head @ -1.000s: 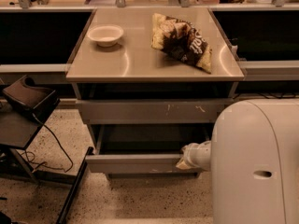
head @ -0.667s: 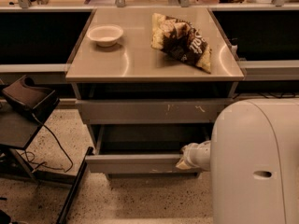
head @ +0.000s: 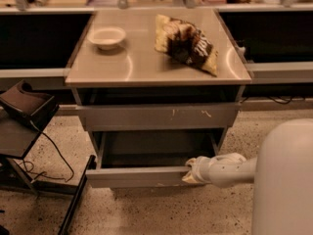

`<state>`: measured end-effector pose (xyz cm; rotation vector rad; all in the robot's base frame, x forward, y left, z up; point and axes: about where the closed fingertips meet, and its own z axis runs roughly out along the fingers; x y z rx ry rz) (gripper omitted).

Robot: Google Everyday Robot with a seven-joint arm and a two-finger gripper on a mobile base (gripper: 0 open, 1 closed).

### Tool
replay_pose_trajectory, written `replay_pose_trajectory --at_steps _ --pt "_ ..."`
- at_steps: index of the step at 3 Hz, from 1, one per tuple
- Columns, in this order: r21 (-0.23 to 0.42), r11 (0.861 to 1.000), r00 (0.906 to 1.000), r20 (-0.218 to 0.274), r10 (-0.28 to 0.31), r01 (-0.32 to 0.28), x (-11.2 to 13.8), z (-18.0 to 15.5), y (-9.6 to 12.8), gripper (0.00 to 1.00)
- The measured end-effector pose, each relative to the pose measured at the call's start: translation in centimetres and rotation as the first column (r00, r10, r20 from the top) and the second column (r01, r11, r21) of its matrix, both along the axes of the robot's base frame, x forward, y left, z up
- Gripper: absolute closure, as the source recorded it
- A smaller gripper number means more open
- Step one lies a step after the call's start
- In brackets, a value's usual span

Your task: Open middle drawer

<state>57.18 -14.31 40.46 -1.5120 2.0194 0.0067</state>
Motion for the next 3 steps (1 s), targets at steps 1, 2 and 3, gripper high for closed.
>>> replay_pose_trajectory --at_steps 1,2,3 --pt "0.000 1.000 1.0000 0.000 0.000 0.000 -0.1 0.3 0.0 1.00" --pt "0.035 0.999 0.9999 0.013 -0.003 0.003 -2.6 -0.3 -0.7 1.00" --pt "0.041 0.999 0.9998 0.012 0.016 -0.017 -3.4 -0.1 -0.3 1.00"
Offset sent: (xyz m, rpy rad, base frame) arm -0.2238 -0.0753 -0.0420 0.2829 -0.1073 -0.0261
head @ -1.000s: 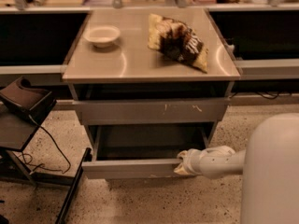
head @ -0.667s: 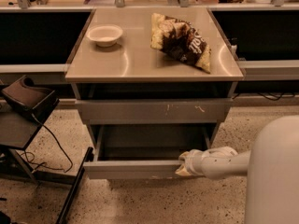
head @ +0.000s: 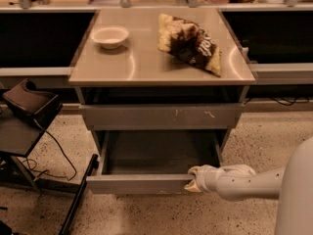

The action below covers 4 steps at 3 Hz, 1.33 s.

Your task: Open middle drawer

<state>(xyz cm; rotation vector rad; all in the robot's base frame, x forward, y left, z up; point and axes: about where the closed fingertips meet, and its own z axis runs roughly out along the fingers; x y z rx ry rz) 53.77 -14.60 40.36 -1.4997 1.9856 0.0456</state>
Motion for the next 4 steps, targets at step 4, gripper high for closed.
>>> replay_pose_trajectory --at_steps 4 --pt "0.043 0.999 1.0000 0.005 0.002 -0.002 -1.5 0.5 0.5 1.00"
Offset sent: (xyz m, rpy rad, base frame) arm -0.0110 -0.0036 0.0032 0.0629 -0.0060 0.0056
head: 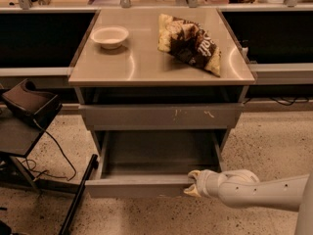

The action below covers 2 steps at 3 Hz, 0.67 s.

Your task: Open middle drawer

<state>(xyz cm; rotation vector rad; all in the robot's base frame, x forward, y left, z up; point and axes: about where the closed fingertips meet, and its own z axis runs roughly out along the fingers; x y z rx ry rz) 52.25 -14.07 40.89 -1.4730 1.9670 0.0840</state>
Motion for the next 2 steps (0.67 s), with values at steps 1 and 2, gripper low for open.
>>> replay_pose_trajectory --at_steps 1,2 --pt "0.010 1.000 0.9998 0.000 0.021 -0.021 -1.07 -0.24 0.44 1.00" --pt "0.010 1.000 0.9998 0.000 0.022 -0.022 -1.04 0.10 0.37 1.00"
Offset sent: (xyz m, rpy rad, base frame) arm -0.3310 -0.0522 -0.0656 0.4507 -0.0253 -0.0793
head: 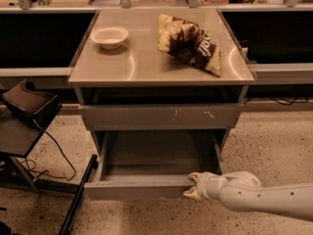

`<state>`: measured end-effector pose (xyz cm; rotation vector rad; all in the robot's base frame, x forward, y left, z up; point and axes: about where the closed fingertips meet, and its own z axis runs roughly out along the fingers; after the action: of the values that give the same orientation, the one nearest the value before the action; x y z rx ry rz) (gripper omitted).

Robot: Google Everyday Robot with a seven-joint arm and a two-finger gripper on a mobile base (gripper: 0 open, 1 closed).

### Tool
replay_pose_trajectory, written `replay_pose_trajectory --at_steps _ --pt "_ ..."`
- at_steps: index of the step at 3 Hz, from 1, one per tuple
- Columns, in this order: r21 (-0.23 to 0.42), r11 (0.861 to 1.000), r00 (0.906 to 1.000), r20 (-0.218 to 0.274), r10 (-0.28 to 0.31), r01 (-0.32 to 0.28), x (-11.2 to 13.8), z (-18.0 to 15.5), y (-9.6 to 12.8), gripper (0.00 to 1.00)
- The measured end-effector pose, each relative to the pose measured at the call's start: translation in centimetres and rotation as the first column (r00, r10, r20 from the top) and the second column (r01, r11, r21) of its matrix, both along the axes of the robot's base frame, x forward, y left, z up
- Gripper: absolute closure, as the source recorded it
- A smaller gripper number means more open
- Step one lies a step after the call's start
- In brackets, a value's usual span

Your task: Open middle drawer

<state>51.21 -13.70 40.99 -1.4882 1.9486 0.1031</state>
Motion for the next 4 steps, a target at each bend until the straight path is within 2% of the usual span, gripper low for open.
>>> replay_pose_trajectory --at_steps 4 --pt "0.022 0.999 0.9995 0.005 0.032 -0.032 -1.12 0.08 0.50 1.00"
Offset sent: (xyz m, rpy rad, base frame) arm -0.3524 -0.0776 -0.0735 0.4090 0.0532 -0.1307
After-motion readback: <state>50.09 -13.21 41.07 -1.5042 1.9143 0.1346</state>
